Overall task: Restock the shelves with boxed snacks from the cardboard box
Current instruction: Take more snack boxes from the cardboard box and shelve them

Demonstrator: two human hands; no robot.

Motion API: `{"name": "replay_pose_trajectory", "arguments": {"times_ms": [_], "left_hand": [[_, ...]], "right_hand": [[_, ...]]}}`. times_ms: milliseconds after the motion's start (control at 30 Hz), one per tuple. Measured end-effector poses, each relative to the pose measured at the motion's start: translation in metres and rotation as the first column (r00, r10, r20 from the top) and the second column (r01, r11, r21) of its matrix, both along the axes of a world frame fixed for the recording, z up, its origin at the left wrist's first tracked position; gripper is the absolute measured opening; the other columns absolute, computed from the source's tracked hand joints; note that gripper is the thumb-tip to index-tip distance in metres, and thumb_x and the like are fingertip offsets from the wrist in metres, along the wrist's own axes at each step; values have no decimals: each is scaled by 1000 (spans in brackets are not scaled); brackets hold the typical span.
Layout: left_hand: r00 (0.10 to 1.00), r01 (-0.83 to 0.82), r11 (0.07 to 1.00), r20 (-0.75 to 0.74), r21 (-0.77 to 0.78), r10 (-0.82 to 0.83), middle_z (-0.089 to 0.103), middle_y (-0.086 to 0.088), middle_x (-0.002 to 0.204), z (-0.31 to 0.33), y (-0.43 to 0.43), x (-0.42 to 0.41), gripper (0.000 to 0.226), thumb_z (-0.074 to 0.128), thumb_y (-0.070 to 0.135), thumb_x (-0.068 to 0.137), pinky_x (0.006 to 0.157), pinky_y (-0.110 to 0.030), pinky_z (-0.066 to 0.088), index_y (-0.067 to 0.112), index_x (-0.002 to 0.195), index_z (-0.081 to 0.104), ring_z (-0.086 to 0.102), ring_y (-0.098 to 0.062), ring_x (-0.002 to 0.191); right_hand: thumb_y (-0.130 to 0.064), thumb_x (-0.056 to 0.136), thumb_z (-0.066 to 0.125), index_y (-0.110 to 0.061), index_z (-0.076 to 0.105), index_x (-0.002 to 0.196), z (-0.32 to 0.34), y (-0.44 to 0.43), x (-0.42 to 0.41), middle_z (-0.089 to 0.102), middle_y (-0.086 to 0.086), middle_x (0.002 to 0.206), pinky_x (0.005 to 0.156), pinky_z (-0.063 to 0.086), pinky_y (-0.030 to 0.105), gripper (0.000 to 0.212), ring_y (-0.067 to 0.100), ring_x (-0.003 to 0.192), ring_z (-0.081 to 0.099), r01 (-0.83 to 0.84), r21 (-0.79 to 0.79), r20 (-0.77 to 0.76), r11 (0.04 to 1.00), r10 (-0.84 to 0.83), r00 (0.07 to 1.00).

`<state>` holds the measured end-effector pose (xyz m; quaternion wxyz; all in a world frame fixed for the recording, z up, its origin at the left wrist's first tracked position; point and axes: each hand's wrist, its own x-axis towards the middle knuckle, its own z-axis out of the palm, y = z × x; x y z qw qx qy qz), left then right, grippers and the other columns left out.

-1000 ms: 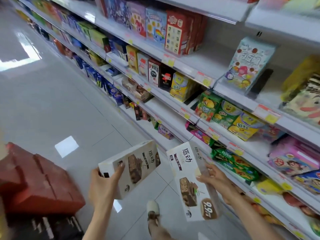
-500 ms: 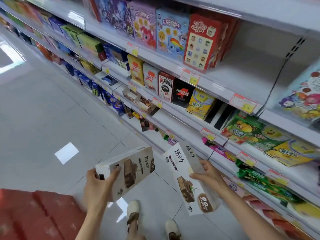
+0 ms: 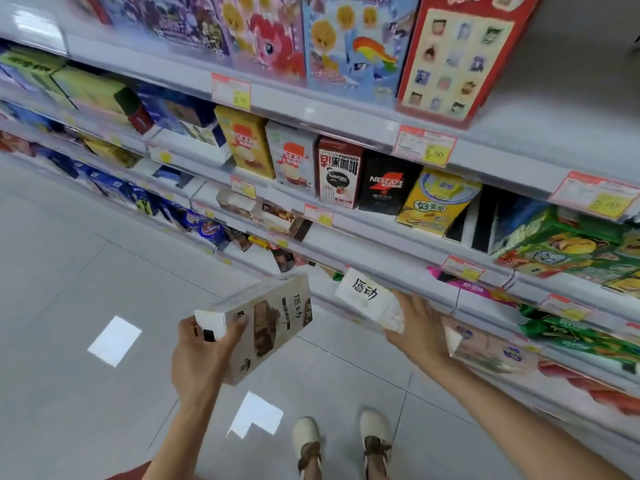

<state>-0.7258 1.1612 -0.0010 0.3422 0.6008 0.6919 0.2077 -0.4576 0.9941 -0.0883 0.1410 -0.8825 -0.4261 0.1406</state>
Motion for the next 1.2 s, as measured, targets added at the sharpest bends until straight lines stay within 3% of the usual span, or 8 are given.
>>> {"name": "replay_pose_trajectory", "arguments": {"times_ms": [400,733,867,933,1000,1033,1100,1200], "left_hand": [[995,-45,999,96,28,42,51,-2,74,-90,49,-7,83,56,72,48,53,-30,35,7,100,51,48,-18,66],[977,30,999,214,-31,-23,59,-8,89,-129,72,-11,80,63,69,47,60,-30,40,11,102,58,51,-19,74],[954,137,990,273,-33,-123,62,-1,95,-135,85,9,77,67,63,49,68,-28,43,14,108,56,56,-17,82],[937,214,976,291,-49,-191,64,-1,99,-135,92,21,72,73,54,54,66,-23,43,13,111,56,58,-13,82],[907,307,949,324,-72,-269,65,1,99,-132,99,34,72,81,50,54,67,-22,45,14,111,56,60,-9,84],[885,367,926,340,-90,-317,66,4,98,-131,103,40,72,83,53,53,68,-22,47,17,110,56,62,-8,85],[818,509,851,381,-128,-431,69,6,96,-130,113,58,64,77,54,54,69,-22,52,22,105,57,66,-8,87],[679,685,705,510,-184,-528,71,8,101,-137,124,89,50,81,33,65,66,-23,55,23,107,55,68,-15,93]], "right_hand": [[-31,50,87,-5,44,135,-114,119,60,56,15,112,99,33,45,99,31,103,43,-258,-104,490,961,275,827],[-26,97,45,-16,31,143,-138,184,113,38,11,146,106,36,42,49,34,130,38,-90,-187,-68,978,78,995],[-30,99,39,-12,50,128,-137,186,115,59,15,120,87,49,44,36,36,106,57,-13,-314,94,949,45,995],[-12,92,47,-9,48,131,-139,171,105,61,16,118,84,52,42,39,34,102,60,-50,-130,169,990,72,983],[12,73,48,-10,51,130,-139,144,85,56,12,127,95,45,37,61,29,114,55,-75,176,-52,982,85,995],[16,66,47,-13,52,129,-134,128,72,52,8,132,100,42,32,70,25,121,51,31,297,-316,954,68,946],[9,60,50,-23,44,133,-120,96,53,48,1,138,102,41,31,80,15,126,47,272,289,-797,918,74,599],[-3,63,66,-29,34,134,-112,59,41,59,1,126,92,50,32,82,17,114,57,286,152,-962,946,75,263]]}}
